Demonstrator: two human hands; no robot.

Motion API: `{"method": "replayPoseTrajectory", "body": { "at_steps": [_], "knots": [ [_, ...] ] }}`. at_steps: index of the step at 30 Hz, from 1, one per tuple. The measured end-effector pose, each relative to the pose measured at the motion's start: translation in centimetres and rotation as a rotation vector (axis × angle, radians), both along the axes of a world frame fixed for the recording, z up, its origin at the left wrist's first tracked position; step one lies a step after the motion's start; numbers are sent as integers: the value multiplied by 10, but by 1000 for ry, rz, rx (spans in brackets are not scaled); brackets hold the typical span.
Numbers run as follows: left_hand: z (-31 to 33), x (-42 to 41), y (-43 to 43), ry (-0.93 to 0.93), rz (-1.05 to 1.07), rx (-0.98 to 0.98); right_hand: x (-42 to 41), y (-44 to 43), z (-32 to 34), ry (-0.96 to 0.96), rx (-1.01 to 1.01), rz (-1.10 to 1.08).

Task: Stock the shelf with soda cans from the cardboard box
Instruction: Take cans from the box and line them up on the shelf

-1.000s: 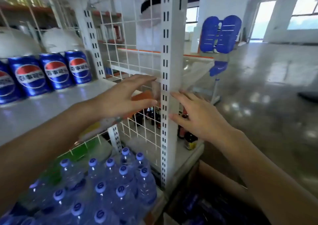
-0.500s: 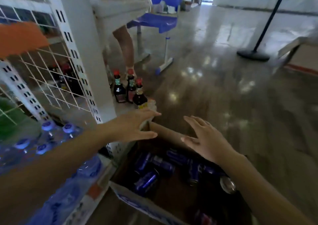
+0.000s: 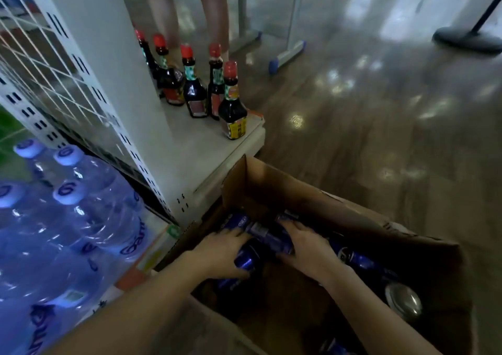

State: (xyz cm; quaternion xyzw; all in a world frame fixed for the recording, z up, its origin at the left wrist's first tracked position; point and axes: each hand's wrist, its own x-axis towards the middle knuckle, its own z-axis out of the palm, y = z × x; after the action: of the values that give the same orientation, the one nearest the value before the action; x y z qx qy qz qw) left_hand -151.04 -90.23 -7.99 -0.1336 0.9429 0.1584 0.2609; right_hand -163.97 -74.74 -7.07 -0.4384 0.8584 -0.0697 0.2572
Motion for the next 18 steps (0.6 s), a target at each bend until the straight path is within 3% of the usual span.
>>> {"method": "replayPoseTrajectory", "body": {
  "at_steps": [7,18],
  "knots": [
    [-43,-12,9,-179,117,-29,-10,-32,-63,33,128,63],
    [-61,-31,35,-262,248,-175,-2,-47,-79,203,216,158]
  ]
}}
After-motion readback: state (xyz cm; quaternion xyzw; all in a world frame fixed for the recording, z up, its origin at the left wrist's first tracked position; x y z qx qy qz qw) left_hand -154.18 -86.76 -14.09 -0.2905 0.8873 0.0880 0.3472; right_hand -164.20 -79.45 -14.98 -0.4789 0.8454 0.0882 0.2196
